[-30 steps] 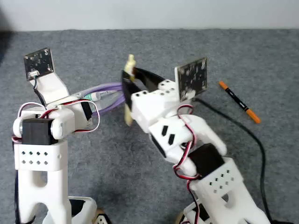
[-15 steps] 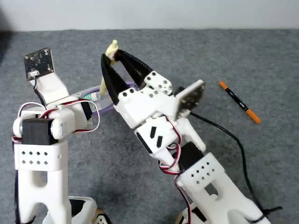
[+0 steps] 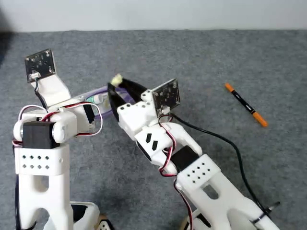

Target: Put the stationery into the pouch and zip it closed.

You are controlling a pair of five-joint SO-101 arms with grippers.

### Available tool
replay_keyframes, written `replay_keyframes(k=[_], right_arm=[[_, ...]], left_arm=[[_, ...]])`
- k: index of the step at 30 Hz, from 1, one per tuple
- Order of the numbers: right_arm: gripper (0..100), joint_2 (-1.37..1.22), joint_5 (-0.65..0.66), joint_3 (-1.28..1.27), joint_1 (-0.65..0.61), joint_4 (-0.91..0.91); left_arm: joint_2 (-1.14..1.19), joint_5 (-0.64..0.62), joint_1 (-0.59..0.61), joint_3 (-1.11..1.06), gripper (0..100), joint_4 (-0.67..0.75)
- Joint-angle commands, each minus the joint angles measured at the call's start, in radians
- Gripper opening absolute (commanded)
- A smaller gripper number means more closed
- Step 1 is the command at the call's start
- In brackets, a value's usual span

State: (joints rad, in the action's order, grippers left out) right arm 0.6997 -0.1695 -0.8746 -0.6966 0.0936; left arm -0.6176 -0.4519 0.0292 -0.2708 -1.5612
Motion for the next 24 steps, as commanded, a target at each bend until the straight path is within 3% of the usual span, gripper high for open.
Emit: replay_keyframes(k=[1, 10, 15, 16, 21, 24], right_arm=[[21.2, 0.090, -0.052, 0.112, -0.008, 0.200], [20.6, 0.148, -0.167, 0.285, 0.206, 0.504], [4.0, 0.147, -0.161, 0.304, 0.381, 0.567], [0.3, 0.147, -0.141, 0.304, 0.409, 0.585], [6.9, 0.073, 0.051, 0.328, 0.513, 0.720], [7.2, -0.036, 0.089, 0.404, 0.581, 0.812]], left_arm=[[0.000, -0.008, -0.011, 0.007, 1, 0.028], [0.000, -0.008, -0.011, 0.007, 1, 0.028], [0.000, -0.008, -0.011, 0.007, 1, 0.028], [0.000, -0.008, -0.011, 0.007, 1, 0.028], [0.000, -0.008, -0.011, 0.007, 1, 0.025], [0.000, -0.008, -0.011, 0.007, 1, 0.025]])
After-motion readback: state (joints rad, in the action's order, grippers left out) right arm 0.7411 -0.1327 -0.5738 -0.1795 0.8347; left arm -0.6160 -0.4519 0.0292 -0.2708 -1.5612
